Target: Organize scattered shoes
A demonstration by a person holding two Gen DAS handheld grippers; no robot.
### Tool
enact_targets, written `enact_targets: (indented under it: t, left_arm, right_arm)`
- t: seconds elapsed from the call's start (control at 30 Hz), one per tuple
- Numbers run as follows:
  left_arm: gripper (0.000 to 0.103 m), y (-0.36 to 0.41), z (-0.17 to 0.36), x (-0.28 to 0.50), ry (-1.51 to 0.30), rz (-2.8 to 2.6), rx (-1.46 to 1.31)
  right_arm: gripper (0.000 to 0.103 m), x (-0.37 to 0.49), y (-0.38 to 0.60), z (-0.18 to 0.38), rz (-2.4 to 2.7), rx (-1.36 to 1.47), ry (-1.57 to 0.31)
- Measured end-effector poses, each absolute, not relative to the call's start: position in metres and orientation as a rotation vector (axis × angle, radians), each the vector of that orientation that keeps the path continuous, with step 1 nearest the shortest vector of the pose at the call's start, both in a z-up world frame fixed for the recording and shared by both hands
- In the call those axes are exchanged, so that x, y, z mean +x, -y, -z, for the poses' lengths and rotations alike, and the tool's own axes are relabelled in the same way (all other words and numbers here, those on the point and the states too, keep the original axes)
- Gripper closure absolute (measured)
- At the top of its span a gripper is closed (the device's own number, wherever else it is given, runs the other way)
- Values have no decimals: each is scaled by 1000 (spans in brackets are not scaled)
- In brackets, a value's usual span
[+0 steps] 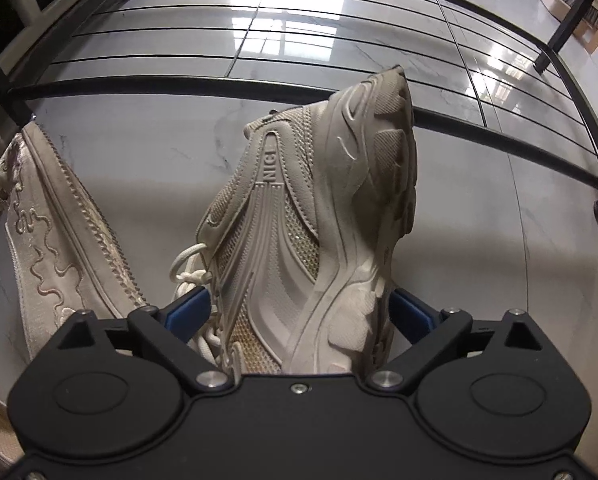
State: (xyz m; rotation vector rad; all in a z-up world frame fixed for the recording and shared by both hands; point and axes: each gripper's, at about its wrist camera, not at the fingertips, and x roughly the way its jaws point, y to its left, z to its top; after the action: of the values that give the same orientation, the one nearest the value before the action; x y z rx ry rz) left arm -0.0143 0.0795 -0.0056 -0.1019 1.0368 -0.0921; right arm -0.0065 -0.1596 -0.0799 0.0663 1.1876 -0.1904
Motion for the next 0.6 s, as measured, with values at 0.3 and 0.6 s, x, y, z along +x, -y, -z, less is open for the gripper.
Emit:
enact_targets:
  t: [0.3, 0.6]
  left_arm:
    - [1, -79, 7, -14, -1041, 92, -91]
    - [1, -81, 3, -15, -1042, 124, -130]
  right_arm:
    - [3, -5, 148, 88, 186, 4, -1202]
    - [11, -9, 144, 87, 196, -30, -1201]
